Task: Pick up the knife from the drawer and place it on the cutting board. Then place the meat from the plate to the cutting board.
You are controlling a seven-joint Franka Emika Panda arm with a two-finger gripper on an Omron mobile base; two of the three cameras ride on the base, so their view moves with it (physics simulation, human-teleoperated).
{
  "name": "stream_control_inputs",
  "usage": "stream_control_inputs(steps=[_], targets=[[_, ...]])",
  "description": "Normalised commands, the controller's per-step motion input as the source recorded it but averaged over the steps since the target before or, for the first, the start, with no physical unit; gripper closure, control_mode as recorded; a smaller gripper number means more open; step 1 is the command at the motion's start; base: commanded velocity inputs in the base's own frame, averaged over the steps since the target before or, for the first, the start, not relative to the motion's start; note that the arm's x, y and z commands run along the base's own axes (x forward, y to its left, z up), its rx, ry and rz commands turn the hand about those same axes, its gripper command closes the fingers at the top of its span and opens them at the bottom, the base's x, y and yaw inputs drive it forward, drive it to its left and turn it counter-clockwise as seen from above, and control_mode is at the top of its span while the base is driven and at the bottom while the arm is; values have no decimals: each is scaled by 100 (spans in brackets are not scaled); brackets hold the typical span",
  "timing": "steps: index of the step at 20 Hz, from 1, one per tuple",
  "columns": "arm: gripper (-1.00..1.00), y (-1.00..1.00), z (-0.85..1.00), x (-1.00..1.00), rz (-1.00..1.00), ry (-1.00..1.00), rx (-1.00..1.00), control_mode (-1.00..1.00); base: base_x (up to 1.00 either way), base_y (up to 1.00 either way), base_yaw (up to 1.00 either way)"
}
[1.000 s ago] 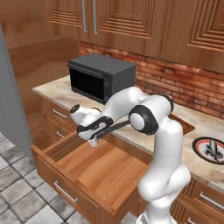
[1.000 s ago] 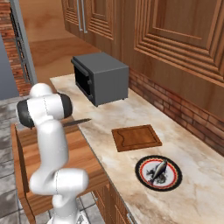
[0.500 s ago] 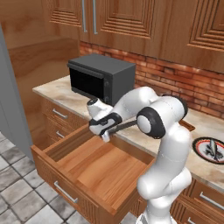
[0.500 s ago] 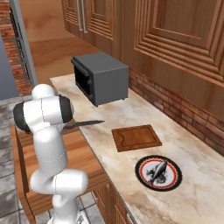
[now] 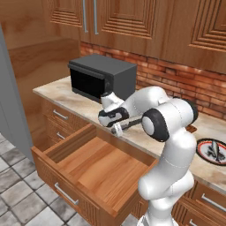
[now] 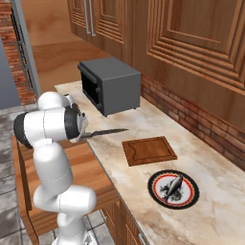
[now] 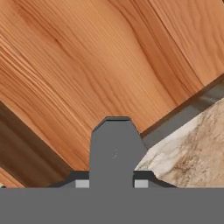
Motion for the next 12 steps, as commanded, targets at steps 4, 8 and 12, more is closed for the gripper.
stream_control_inputs(steps=[4,8,12], targets=[[100,-74,7,5,0,8,5,-100,0,0,0],[100,-87,11,9,0,9,4,-100,0,0,0],[100,-77,23,15,0,5,4,-100,0,0,0]])
